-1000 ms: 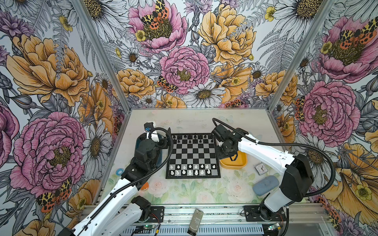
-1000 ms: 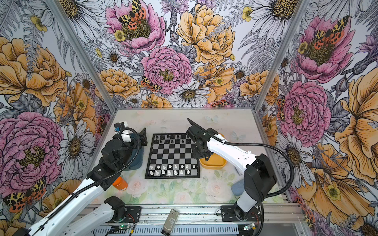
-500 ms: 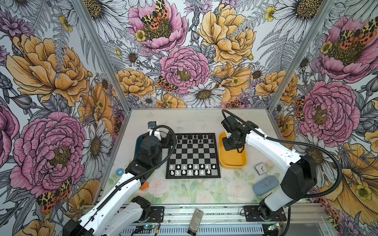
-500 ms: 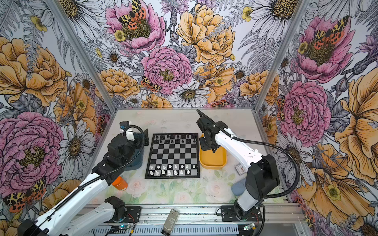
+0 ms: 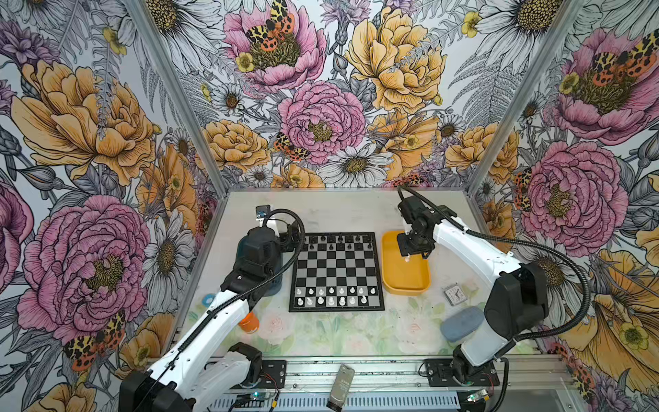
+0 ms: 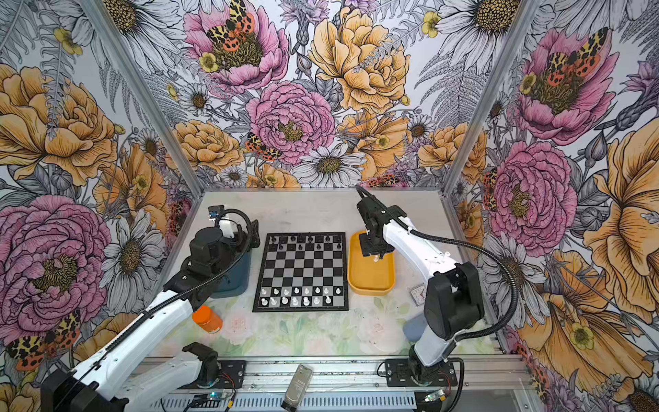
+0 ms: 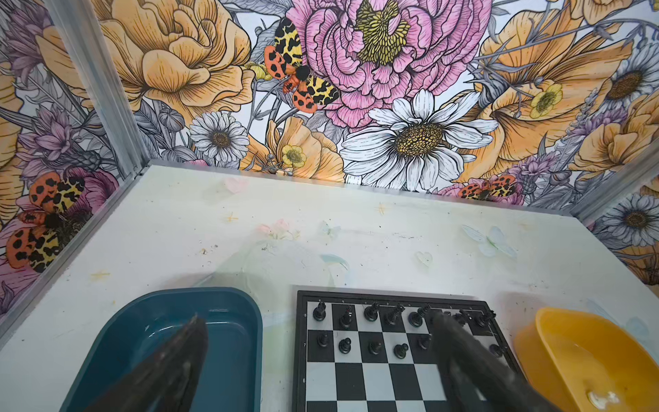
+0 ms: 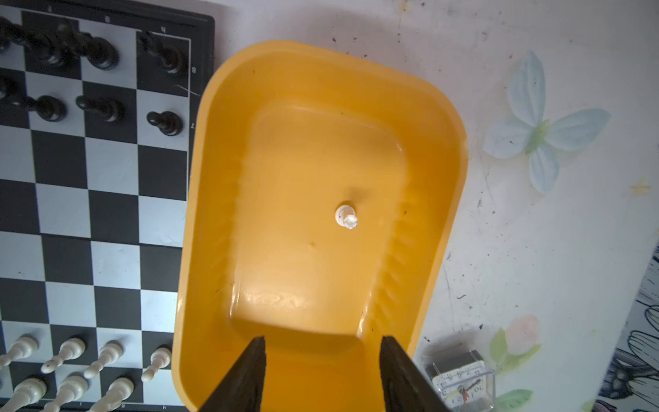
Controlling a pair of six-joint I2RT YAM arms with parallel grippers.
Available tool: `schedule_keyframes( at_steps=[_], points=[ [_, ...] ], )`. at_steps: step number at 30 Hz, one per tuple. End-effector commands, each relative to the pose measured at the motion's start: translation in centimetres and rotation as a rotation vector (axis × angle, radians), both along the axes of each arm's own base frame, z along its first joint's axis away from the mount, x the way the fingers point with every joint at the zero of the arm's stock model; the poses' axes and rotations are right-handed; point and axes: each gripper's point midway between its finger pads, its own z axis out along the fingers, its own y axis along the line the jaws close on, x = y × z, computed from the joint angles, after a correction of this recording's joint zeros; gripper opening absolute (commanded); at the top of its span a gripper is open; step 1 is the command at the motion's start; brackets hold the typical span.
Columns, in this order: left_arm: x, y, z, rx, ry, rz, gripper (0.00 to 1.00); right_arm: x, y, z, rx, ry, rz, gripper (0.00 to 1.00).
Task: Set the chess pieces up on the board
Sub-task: 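Open the right gripper and move it back over the yellow tray, then lower the open right gripper onto the last white pawn in the yellow tray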
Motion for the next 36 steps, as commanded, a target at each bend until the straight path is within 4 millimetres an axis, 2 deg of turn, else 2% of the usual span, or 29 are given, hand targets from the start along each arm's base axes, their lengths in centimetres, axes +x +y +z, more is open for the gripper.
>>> schedule_keyframes(
  at_steps=[1,4,9,15,24,32,36],
  points=[
    [0.7,-0.7,1.4,-0.055,-0.030,-0.031,0.99,1.2,-0.2,-0.6,0.002,-0.013,0.002,0.54],
    [1.0,-0.9,1.2,-0.063,-0.021,-0.039,0.99,1.4,-0.7,-1.7,0.005,0.006,-0.014,0.54],
    [1.3,-0.9,1.0,-0.068,-0.012,-0.036,0.98,2.1,-1.0,-3.6,0.073,0.023,-0.053,0.47],
    [1.4,-0.8,1.0,-0.070,-0.011,-0.035,0.99,2.5,-1.4,-5.3,0.074,0.049,-0.066,0.46],
    [1.7,-0.8,0.6,-0.072,0.001,-0.036,0.98,2.7,-1.4,-7.0,0.081,0.082,-0.072,0.36],
    [1.8,-0.7,0.6,-0.072,0.002,-0.033,0.98,2.6,-1.9,-8.1,0.049,0.102,-0.075,0.35],
    [1.8,-0.7,0.5,-0.070,0.004,-0.033,0.98,2.7,-2.1,-8.5,0.044,0.112,-0.084,0.30]
  ],
)
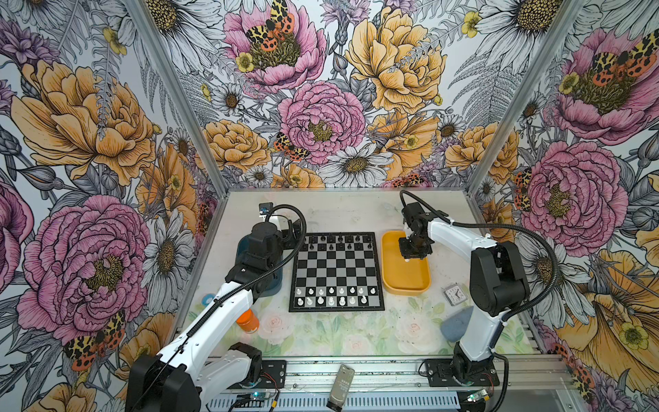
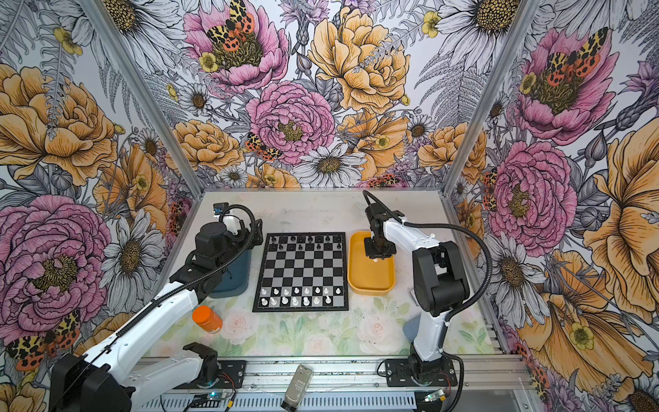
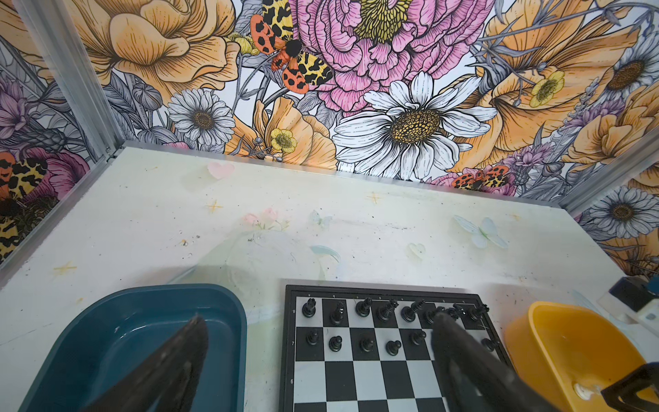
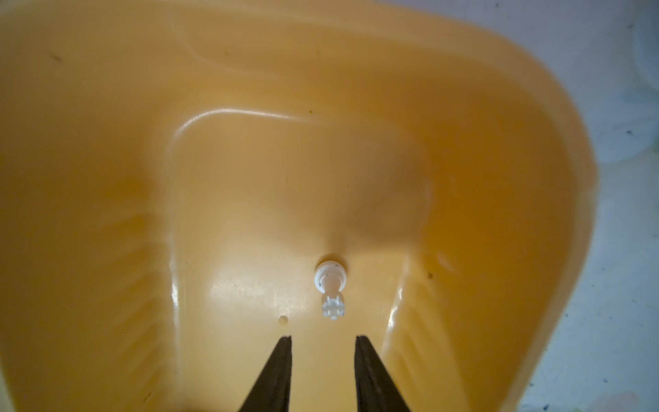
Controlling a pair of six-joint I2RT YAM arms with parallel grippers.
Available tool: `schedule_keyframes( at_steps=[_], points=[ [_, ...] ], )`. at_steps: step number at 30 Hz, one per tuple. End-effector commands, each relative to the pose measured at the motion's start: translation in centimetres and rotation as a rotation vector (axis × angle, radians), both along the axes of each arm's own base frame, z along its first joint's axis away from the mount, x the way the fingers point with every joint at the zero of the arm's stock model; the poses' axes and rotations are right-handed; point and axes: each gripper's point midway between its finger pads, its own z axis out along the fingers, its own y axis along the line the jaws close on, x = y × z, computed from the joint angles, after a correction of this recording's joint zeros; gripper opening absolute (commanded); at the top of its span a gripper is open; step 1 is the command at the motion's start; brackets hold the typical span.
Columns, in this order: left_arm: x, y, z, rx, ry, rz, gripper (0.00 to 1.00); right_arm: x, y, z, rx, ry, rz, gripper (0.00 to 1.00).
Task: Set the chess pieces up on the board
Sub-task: 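Lower the open right gripper onto the last white pawn in the yellow tray, then close the right gripper on the white pawn and lift it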
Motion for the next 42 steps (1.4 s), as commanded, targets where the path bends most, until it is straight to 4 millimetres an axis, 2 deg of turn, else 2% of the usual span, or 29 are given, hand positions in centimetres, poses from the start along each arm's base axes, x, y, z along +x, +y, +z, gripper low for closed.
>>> schedule_keyframes(
  at_steps=[1,21,32,42],
  points=[
    [0.4,-0.1,1.7,-0.038,-0.035,-0.003,0.98,0.5,-0.5,-0.8,-0.015,0.001,-0.014,0.29],
    [0.3,-0.1,1.7,-0.033,-0.034,-0.006,0.98,1.3,-0.5,-1.4,0.014,0.006,-0.032,0.28],
    [0.3,-0.1,1.7,-0.032,-0.034,-0.005,0.98,1.6,-0.2,-1.6,0.026,0.010,-0.029,0.21],
    [0.2,0.0,1.7,-0.029,-0.034,-0.004,0.98,2.0,-0.1,-1.6,0.029,0.007,-0.031,0.21]
  ],
)
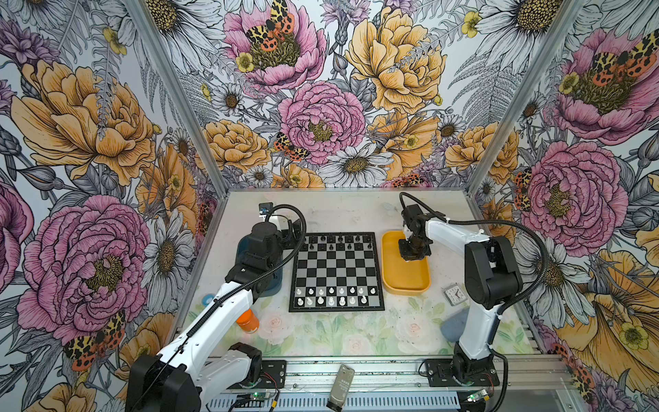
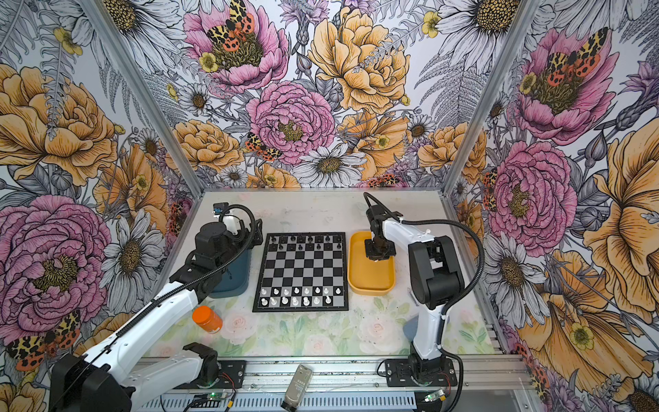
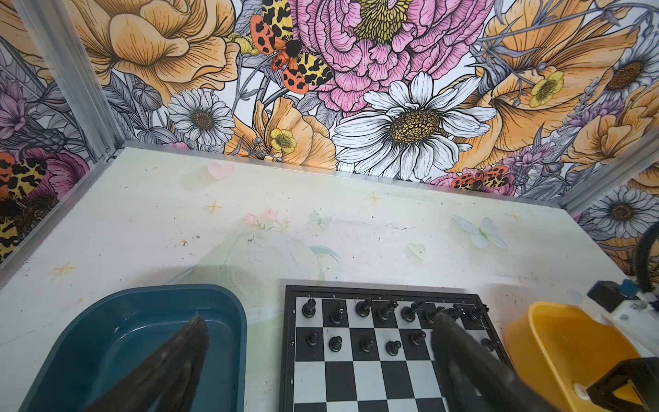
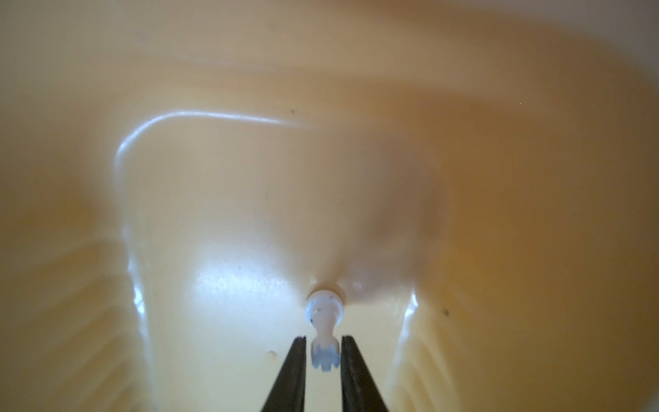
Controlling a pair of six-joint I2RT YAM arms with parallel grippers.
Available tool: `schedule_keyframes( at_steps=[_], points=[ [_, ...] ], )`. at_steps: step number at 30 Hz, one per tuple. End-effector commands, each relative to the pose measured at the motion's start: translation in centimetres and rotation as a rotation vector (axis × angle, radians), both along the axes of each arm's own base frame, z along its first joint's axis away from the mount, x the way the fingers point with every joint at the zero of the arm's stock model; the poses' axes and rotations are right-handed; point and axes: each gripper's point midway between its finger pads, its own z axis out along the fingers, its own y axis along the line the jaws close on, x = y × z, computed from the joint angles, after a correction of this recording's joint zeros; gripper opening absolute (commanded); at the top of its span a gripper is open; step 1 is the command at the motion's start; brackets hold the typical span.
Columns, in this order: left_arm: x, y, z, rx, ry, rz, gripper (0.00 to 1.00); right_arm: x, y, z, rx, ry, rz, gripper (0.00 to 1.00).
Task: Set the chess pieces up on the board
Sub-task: 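Close the right gripper on the white pawn and lift it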
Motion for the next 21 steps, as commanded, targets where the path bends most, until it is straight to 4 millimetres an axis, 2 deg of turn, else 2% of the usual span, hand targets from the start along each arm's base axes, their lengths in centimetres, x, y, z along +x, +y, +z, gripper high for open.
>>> schedule_keyframes(
  at_steps=[1,21],
  points=[
    [0.23,0.01,1.61,-0.028,-0.032,-0.003,0.98,1.42,0.31,0.17,0.017,-0.026,-0.009,0.21],
    [0.30,0.06,1.66,-0.029,-0.033,-0.002,0.98,1.59,0.18,-0.08,0.013,-0.022,-0.011,0.19]
  ],
)
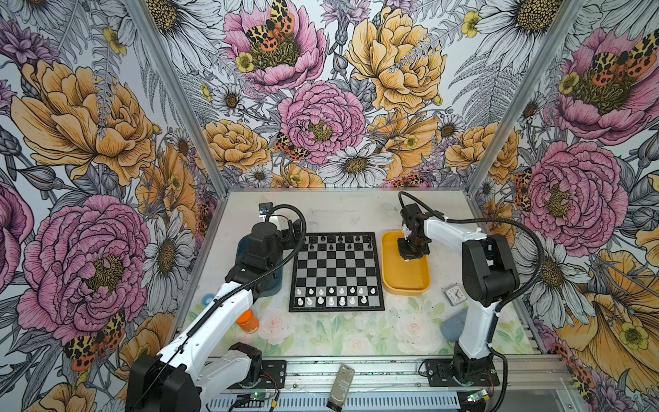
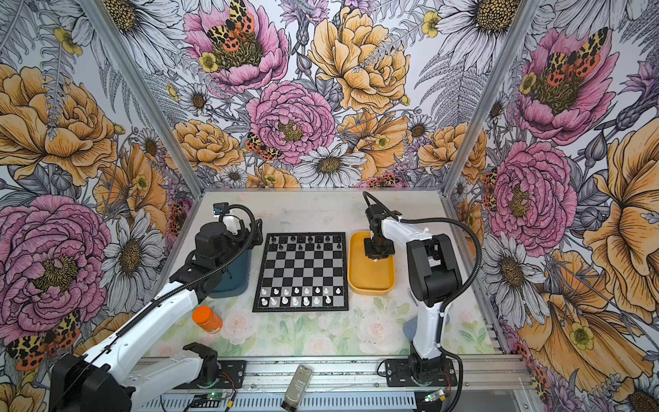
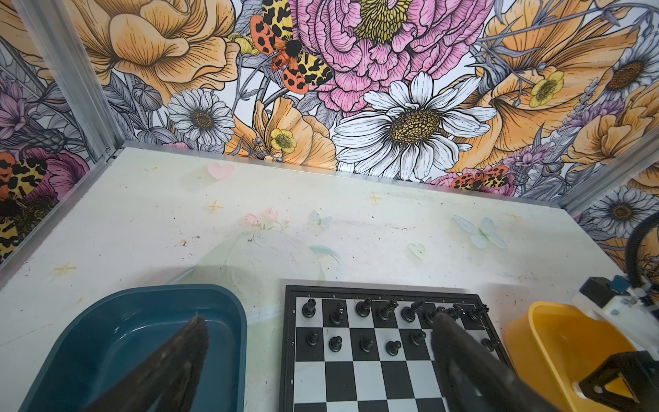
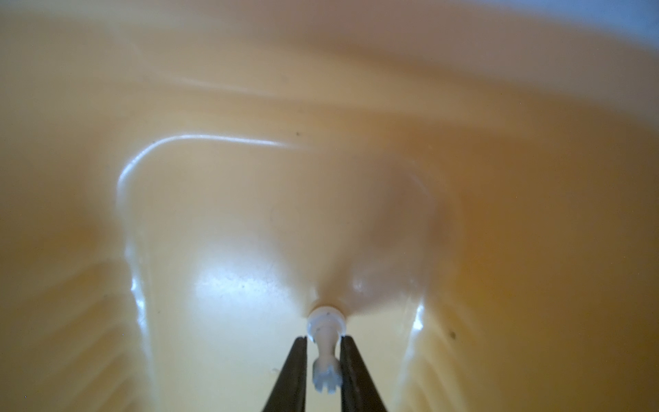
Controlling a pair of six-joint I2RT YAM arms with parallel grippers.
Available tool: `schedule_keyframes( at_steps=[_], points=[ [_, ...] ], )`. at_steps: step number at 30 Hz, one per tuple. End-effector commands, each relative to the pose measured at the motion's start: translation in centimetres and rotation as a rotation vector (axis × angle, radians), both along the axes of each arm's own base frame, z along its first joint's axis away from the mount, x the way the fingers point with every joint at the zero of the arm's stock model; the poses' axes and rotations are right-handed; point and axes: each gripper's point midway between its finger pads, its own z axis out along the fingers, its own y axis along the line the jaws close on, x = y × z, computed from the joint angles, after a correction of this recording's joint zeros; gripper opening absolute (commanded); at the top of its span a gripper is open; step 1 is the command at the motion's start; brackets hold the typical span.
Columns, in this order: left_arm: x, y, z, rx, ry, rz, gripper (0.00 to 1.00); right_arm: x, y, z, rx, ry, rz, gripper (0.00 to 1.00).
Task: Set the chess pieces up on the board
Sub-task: 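Close the right gripper on the white pawn and lift it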
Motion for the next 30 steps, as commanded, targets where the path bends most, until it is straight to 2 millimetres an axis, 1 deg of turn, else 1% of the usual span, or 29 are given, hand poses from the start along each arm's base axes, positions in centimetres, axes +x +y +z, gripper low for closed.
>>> schedule_keyframes(
  at_steps=[1,3,7,10,14,19,27,30],
  points=[
    [0.3,0.1,1.7,-0.029,-0.033,-0.002,0.98,1.0,0.1,0.4,0.012,-0.025,-0.010,0.19],
    [0.3,0.1,1.7,-0.029,-0.035,-0.002,0.98,1.0,0.0,0.5,0.010,-0.028,-0.011,0.17],
    [0.2,0.1,1.7,-0.029,-0.035,-0.002,0.98,1.1,0.0,0.8,0.011,-0.034,-0.012,0.10],
    [0.1,0.1,1.8,-0.030,-0.037,-0.002,0.98,1.0,0.0,0.9,0.009,-0.037,-0.011,0.00],
    [0.0,0.2,1.8,-0.030,-0.038,-0.001,0.98,1.0,-0.1,1.4,0.011,-0.049,-0.014,0.00],
    [-0.3,0.4,1.8,-0.029,-0.044,0.003,0.98,0.9,0.2,2.6,0.022,-0.075,-0.015,0.00],
    [-1.0,0.6,2.0,-0.037,-0.058,0.002,0.98,0.1,1.2,4.8,0.027,-0.114,0.000,0.00],
    [-1.2,0.6,1.9,-0.046,-0.069,0.002,0.98,-0.6,2.0,5.6,0.028,-0.122,0.018,0.00]
  ],
)
